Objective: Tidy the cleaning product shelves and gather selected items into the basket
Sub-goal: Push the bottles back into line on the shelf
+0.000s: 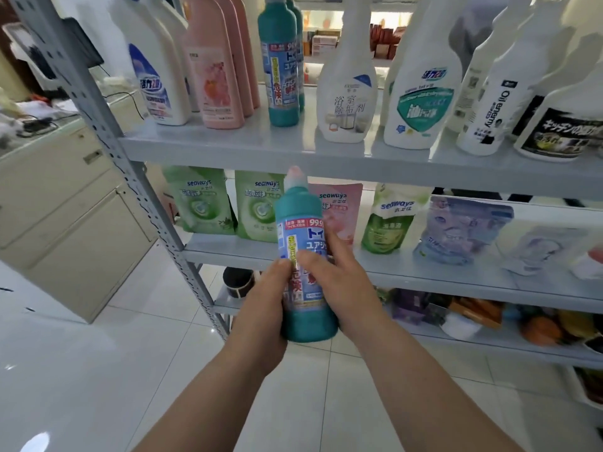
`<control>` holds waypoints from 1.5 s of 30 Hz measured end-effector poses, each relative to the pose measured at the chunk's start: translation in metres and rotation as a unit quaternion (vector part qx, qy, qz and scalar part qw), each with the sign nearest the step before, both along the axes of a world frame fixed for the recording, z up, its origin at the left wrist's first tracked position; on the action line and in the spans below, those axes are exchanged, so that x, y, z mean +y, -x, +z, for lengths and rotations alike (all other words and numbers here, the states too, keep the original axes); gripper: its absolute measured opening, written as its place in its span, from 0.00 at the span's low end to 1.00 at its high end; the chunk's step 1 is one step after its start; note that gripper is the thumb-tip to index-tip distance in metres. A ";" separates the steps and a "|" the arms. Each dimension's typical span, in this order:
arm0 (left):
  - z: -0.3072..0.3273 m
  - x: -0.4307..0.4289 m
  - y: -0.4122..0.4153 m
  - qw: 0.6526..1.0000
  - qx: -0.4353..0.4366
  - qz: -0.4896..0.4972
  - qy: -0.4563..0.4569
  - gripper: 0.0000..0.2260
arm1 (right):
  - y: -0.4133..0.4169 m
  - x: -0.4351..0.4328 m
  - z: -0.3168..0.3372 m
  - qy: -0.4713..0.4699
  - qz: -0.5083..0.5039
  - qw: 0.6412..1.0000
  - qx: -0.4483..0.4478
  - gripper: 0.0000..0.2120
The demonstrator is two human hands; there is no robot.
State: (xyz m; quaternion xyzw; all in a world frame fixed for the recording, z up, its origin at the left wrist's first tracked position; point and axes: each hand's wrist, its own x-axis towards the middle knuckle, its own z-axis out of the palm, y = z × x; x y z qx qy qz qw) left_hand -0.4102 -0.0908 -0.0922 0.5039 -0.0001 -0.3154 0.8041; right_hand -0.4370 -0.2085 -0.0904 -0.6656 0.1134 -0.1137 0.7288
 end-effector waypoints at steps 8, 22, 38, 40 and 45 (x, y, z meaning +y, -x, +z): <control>-0.010 0.058 -0.042 0.997 -0.071 0.020 -0.028 0.16 | -0.043 0.047 -0.006 -0.258 -0.056 0.962 0.064 0.20; -0.015 0.171 -0.100 0.980 0.076 -0.179 -0.045 0.30 | -0.093 0.153 -0.023 -0.302 -0.020 0.945 0.126 0.24; -0.019 0.196 -0.135 0.977 -0.025 -0.205 0.057 0.20 | -0.126 0.165 0.001 -0.234 -0.024 0.969 -0.071 0.23; -0.024 0.198 -0.141 0.969 -0.090 -0.224 0.048 0.30 | -0.130 0.165 0.001 -0.186 -0.023 0.976 -0.110 0.21; -0.033 0.183 -0.151 0.957 -0.269 -0.083 -0.067 0.34 | -0.125 0.153 0.004 -0.002 0.043 0.993 -0.109 0.29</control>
